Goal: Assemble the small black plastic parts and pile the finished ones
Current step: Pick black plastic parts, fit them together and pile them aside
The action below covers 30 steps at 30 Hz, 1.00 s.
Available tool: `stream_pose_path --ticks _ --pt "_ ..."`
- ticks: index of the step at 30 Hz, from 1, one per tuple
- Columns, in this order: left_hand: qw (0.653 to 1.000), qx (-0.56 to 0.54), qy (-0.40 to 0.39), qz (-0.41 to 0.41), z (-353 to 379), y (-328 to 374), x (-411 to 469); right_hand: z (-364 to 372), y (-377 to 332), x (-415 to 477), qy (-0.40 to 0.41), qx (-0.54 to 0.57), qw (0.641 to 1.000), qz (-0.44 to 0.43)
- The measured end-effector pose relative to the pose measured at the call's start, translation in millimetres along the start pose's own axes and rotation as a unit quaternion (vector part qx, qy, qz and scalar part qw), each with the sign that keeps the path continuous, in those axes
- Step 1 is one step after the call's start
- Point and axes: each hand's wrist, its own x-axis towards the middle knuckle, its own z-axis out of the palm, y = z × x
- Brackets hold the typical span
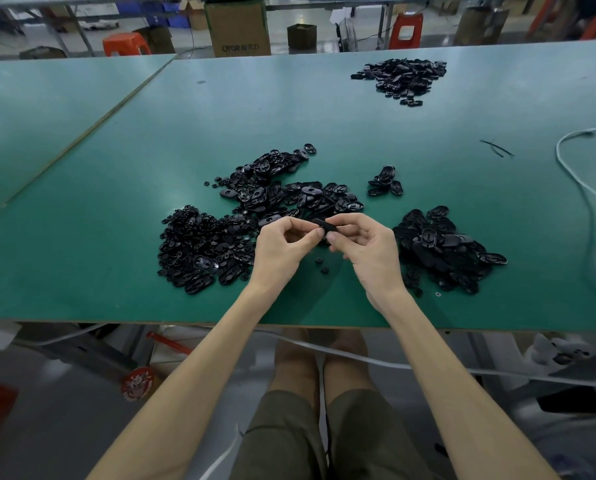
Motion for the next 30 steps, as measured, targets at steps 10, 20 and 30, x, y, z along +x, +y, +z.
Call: stream_pose_path --ticks 10,20,30 --pt "1.000 -0.017 0.014 0.003 -1.9 0.4 -1.3 0.7 -1.2 -0.2 -0.014 -0.007 1.000 0.007" --pt "0.994 -0.092 -0.050 0.037 -6.4 -0.1 -1.6 -0.7 0.6 0.2 -0.023 0.001 1.000 0.003" --pt "0.989 -0.145 -0.007 0.015 -9.6 2.0 -1.8 0.7 4.1 2.3 -0.045 -0.046 0.998 -0.021"
